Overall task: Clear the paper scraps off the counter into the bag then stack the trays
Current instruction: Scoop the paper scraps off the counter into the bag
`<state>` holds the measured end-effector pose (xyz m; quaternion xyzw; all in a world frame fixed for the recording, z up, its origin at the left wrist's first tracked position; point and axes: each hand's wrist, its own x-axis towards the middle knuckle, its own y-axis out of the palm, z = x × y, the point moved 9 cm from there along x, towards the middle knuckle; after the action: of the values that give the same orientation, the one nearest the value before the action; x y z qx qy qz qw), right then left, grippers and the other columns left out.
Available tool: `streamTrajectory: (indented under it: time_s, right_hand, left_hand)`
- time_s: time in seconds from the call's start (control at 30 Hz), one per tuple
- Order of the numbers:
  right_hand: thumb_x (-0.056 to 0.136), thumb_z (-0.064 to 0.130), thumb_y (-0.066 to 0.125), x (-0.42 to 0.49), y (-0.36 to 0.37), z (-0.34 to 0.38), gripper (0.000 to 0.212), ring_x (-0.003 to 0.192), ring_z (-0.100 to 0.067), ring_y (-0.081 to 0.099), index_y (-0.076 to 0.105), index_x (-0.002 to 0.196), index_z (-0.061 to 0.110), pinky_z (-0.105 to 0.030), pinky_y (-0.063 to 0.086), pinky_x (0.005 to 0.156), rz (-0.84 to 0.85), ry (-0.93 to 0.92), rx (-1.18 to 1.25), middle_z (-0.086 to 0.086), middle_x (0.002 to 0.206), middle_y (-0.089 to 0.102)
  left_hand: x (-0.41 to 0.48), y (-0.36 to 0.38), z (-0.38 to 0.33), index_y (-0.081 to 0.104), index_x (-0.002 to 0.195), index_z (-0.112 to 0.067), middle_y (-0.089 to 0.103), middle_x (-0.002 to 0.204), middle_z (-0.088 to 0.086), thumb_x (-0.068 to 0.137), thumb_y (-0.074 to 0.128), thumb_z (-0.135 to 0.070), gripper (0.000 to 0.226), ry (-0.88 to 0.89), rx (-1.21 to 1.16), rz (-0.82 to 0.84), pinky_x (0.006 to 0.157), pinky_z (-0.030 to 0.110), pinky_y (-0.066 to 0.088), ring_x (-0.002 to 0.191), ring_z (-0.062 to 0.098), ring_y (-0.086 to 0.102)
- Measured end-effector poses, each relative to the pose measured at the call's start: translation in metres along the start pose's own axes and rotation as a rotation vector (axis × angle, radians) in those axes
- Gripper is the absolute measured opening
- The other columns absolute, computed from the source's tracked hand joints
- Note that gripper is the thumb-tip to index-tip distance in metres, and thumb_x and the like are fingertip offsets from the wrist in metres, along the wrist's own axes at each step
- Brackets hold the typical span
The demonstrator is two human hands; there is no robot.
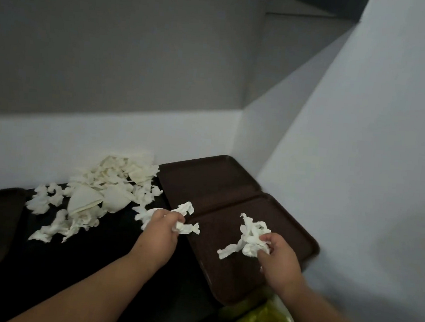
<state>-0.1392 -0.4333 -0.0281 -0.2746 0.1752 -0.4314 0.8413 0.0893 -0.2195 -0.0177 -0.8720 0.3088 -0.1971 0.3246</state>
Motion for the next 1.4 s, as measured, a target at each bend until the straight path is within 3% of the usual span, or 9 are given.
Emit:
streamTrajectory:
  time_s: [0.17, 0.33, 0.5, 0.77, 0.87, 1.0, 1.13, 1.33, 1.4]
  right_hand:
    - [0.085, 0.01, 0.062, 0.005, -0.091, -0.073, 0.03, 0.08, -0.022, 0.067, 0.059, 0.107, 0.029, -0.042, 0.058, 0.081, -0.111, 0.099, 0.041, -0.001, 0.103, 0.066]
    - [0.088, 0.006, 0.058, -0.007, -0.161, -0.149, 0.027, 0.064, -0.023, 0.066, 0.057, 0.11, 0.022, -0.035, 0.057, 0.064, -0.19, 0.213, 0.036, -0.003, 0.1, 0.061]
    - [0.086, 0.006, 0.058, -0.026, -0.191, -0.221, 0.027, 0.071, -0.025, 0.066, 0.059, 0.108, 0.023, -0.043, 0.059, 0.072, -0.201, 0.321, 0.026, -0.002, 0.101, 0.062]
    - [0.087, 0.006, 0.061, -0.045, -0.163, -0.314, 0.026, 0.072, -0.02, 0.065, 0.06, 0.103, 0.026, -0.042, 0.06, 0.07, -0.086, 0.469, 0.033, 0.001, 0.098, 0.064]
    - [0.087, 0.006, 0.061, -0.047, -0.141, -0.338, 0.024, 0.073, -0.02, 0.065, 0.061, 0.102, 0.024, -0.038, 0.058, 0.066, -0.011, 0.528, 0.068, 0.001, 0.094, 0.064]
    - [0.085, 0.01, 0.067, -0.042, -0.114, -0.353, 0.024, 0.075, -0.02, 0.065, 0.062, 0.104, 0.023, -0.038, 0.058, 0.072, 0.088, 0.566, 0.136, -0.003, 0.096, 0.065]
    - [0.078, 0.03, 0.078, -0.033, -0.105, -0.354, 0.026, 0.089, -0.022, 0.068, 0.066, 0.1, 0.034, -0.042, 0.059, 0.083, 0.098, 0.542, 0.195, 0.001, 0.102, 0.067]
    - [0.073, 0.033, 0.075, -0.032, -0.113, -0.356, 0.019, 0.101, -0.023, 0.065, 0.064, 0.087, 0.037, -0.047, 0.057, 0.09, 0.069, 0.561, 0.201, 0.003, 0.108, 0.061]
    - [0.078, 0.027, 0.075, -0.033, -0.117, -0.357, 0.018, 0.101, -0.023, 0.064, 0.063, 0.086, 0.037, -0.047, 0.056, 0.091, 0.065, 0.568, 0.195, 0.004, 0.103, 0.06]
  left_hand:
    - [0.006, 0.079, -0.089, 0.058, 0.103, -0.041, 0.038, 0.116, -0.018, 0.091, 0.058, -0.002, 0.04, 0.072, -0.055, 0.085, 0.071, -0.001, 0.034, 0.098, -0.001, 0.049]
    - [-0.008, 0.161, -0.161, 0.058, 0.104, -0.04, 0.04, 0.115, -0.017, 0.091, 0.06, -0.004, 0.038, 0.13, -0.098, 0.202, 0.075, -0.006, 0.03, 0.097, -0.006, 0.05]
    - [-0.038, 0.243, -0.194, 0.061, 0.107, -0.034, 0.041, 0.116, -0.013, 0.092, 0.06, -0.003, 0.035, 0.133, -0.107, 0.346, 0.079, -0.008, 0.027, 0.096, -0.007, 0.05]
    - [-0.087, 0.358, -0.181, 0.057, 0.107, -0.038, 0.037, 0.121, -0.012, 0.096, 0.057, -0.009, 0.031, 0.018, -0.061, 0.574, 0.072, -0.004, 0.033, 0.089, -0.002, 0.053]
    - [-0.09, 0.382, -0.167, 0.058, 0.117, -0.036, 0.035, 0.126, -0.011, 0.097, 0.056, -0.013, 0.03, -0.07, -0.042, 0.609, 0.08, 0.006, 0.035, 0.086, 0.0, 0.051]
    - [-0.084, 0.401, -0.154, 0.058, 0.123, -0.036, 0.039, 0.13, -0.004, 0.094, 0.061, -0.018, 0.034, -0.164, -0.042, 0.62, 0.089, 0.019, 0.04, 0.089, 0.007, 0.054]
    - [-0.078, 0.413, -0.151, 0.054, 0.134, -0.036, 0.039, 0.136, 0.0, 0.093, 0.063, -0.025, 0.043, -0.195, -0.045, 0.632, 0.095, 0.022, 0.041, 0.103, 0.016, 0.058]
    - [-0.07, 0.423, -0.153, 0.053, 0.136, -0.034, 0.041, 0.138, 0.003, 0.093, 0.067, -0.026, 0.046, -0.199, -0.056, 0.634, 0.088, 0.021, 0.04, 0.094, 0.013, 0.055]
    - [-0.068, 0.426, -0.154, 0.051, 0.137, -0.033, 0.042, 0.138, 0.003, 0.092, 0.068, -0.029, 0.048, -0.207, -0.058, 0.643, 0.089, 0.022, 0.04, 0.101, 0.017, 0.057]
